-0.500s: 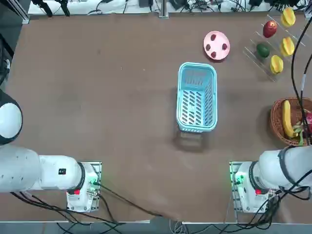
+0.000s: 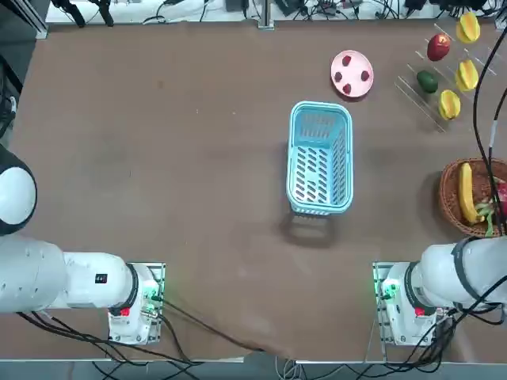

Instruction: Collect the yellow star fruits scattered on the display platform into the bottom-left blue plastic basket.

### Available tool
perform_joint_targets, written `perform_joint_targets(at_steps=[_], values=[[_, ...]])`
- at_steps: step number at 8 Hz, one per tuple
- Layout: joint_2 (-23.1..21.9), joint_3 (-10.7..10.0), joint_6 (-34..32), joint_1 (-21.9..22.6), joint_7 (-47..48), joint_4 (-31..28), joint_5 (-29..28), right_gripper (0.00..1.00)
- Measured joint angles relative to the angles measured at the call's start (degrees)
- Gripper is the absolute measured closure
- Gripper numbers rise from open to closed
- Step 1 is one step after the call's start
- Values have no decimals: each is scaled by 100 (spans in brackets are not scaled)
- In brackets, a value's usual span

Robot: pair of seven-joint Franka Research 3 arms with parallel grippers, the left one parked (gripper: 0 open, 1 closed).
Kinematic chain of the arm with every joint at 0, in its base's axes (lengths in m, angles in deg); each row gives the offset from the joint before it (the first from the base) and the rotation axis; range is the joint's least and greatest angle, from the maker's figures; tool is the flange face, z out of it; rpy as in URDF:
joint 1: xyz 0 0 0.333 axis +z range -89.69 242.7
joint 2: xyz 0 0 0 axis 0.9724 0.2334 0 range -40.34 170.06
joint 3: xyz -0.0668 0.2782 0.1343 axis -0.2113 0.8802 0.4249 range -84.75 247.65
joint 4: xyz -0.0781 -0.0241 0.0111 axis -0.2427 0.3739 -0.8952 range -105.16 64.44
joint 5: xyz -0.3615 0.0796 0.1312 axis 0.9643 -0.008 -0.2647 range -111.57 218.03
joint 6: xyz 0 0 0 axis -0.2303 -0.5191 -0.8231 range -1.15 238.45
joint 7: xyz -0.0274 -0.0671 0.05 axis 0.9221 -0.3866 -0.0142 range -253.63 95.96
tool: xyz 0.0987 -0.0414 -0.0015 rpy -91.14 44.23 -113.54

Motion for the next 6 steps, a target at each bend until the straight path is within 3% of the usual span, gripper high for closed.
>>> perform_joint_targets(at_steps=[3,6], values=[[174,18,-10,85,155,-142,24,0],[701,-8,386,87,157,-201,459,0]])
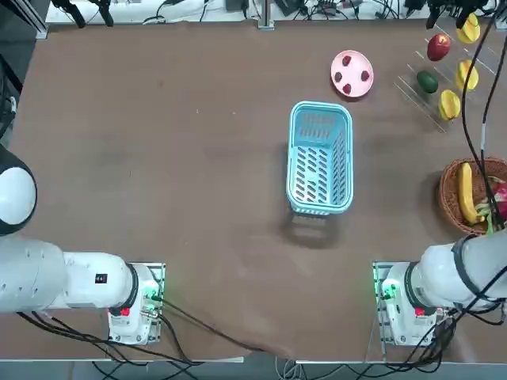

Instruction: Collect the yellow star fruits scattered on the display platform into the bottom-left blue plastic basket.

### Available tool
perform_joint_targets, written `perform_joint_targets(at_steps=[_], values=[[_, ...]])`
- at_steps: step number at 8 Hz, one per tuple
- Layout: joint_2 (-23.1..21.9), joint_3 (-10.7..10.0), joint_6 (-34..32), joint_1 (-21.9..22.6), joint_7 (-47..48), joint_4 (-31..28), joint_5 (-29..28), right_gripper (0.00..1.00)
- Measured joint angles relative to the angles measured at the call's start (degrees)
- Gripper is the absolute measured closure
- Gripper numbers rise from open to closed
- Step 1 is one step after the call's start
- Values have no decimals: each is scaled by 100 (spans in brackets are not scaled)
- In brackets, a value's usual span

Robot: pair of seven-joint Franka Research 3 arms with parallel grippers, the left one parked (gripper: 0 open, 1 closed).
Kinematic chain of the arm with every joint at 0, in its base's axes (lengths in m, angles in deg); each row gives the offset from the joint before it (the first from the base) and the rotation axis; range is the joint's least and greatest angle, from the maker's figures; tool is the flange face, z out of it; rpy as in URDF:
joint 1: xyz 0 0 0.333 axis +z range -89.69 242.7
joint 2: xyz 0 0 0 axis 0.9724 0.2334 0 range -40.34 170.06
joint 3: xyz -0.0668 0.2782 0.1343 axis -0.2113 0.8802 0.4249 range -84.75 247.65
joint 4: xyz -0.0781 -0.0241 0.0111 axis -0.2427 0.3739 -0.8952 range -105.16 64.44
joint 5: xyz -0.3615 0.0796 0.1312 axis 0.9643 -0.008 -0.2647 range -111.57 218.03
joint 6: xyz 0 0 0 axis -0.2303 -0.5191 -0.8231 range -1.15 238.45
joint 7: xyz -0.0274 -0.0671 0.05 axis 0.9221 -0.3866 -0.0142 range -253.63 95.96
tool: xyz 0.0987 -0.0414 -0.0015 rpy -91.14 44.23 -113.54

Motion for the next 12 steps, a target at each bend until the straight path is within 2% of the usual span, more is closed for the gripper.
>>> perform_joint_targets(at_steps=[2,6,9,12], values=[[380,-52,519,-115,-351,4,315,0],[894,-113,1263,-1054,-1521,135,349,1],[1583,-116,1440,-1579,-2367,985,322,1],[2365,-110,1622,-1859,-2495,1829,50,1]])
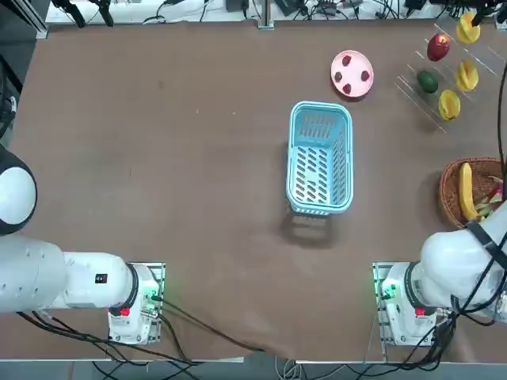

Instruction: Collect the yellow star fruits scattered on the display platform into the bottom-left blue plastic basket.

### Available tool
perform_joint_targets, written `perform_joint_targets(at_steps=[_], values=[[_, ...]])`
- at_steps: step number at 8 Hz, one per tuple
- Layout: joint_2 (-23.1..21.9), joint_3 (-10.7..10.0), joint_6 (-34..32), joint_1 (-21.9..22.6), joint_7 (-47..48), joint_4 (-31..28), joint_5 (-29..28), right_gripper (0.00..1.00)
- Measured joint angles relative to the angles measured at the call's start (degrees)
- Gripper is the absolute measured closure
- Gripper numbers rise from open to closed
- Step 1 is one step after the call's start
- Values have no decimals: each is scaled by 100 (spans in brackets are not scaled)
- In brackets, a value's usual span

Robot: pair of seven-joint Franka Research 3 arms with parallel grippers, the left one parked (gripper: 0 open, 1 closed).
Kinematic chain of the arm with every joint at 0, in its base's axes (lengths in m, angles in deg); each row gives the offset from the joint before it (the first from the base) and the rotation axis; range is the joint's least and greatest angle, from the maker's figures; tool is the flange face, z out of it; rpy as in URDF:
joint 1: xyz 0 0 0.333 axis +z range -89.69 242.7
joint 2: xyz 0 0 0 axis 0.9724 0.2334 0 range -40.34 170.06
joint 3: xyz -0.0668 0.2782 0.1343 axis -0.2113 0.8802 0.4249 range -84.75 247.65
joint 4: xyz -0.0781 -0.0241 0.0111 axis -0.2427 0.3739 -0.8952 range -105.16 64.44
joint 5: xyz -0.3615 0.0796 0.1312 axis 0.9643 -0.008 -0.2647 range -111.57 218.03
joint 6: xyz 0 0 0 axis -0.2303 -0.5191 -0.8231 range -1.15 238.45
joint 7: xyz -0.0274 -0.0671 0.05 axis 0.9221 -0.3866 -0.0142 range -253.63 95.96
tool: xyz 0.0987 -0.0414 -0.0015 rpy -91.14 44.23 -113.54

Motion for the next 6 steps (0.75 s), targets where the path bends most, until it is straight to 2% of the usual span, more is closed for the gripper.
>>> perform_joint_targets(at_steps=[2,6], values=[[285,1,337,-146,-42,176,-149,0],[523,65,957,-148,-269,220,-155,1]])
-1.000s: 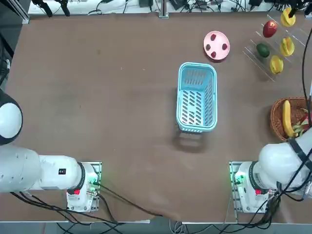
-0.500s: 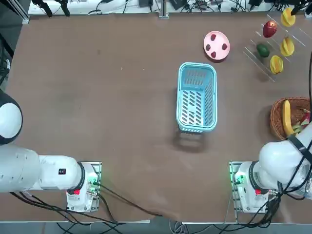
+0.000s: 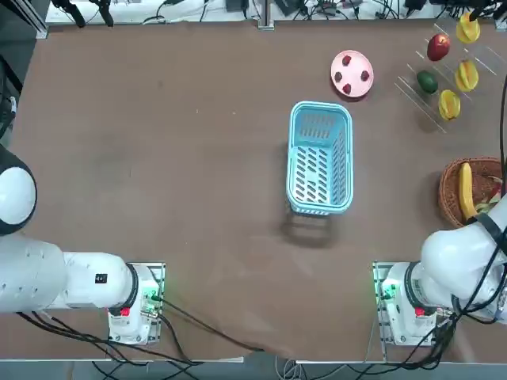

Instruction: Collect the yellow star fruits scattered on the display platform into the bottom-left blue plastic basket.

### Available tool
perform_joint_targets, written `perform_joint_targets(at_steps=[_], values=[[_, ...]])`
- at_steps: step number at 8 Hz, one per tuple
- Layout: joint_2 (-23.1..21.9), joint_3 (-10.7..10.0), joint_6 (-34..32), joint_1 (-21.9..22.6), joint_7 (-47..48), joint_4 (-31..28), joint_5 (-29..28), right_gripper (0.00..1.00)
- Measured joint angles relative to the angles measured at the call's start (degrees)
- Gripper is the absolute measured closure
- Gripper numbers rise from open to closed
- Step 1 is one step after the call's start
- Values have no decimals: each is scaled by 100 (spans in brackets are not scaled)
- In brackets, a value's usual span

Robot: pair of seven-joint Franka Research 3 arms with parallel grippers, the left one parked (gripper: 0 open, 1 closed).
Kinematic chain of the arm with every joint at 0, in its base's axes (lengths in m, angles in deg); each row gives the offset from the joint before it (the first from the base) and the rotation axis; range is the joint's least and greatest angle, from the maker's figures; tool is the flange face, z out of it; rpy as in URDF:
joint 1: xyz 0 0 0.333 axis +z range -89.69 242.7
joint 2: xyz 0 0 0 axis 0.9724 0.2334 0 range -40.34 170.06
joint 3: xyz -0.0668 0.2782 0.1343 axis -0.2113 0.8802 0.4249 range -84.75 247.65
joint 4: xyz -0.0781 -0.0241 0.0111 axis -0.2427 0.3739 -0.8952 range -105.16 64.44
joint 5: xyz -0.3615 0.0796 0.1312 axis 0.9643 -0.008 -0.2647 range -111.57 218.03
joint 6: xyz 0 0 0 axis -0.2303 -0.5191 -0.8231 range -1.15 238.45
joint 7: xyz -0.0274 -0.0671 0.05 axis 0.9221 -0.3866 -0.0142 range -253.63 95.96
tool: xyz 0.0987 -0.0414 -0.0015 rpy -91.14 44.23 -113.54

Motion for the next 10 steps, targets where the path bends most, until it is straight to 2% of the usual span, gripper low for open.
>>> perform_joint_targets(at_steps=[7,9,10], values=[[664,1,365,-77,-206,388,-4,1],[690,14,407,-72,-209,401,-9,6],[690,19,419,-68,-211,403,-10,14]])
